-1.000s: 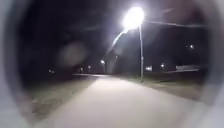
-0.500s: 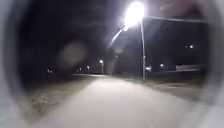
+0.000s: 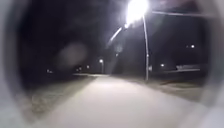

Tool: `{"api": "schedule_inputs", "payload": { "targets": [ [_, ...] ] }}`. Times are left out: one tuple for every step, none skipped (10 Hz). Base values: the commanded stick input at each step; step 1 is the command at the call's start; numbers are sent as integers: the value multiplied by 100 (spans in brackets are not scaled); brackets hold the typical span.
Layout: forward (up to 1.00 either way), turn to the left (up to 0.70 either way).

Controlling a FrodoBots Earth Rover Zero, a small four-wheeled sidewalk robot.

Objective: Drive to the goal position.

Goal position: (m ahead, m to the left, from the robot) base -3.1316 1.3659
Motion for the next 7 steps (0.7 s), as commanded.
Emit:
{"api": "schedule_inputs", "payload": {
  "targets": [
    [100, 0],
    [100, 0],
    [100, 0],
    [100, 0],
    [100, 0],
    [100, 0],
    [100, 0]
  ]
}}
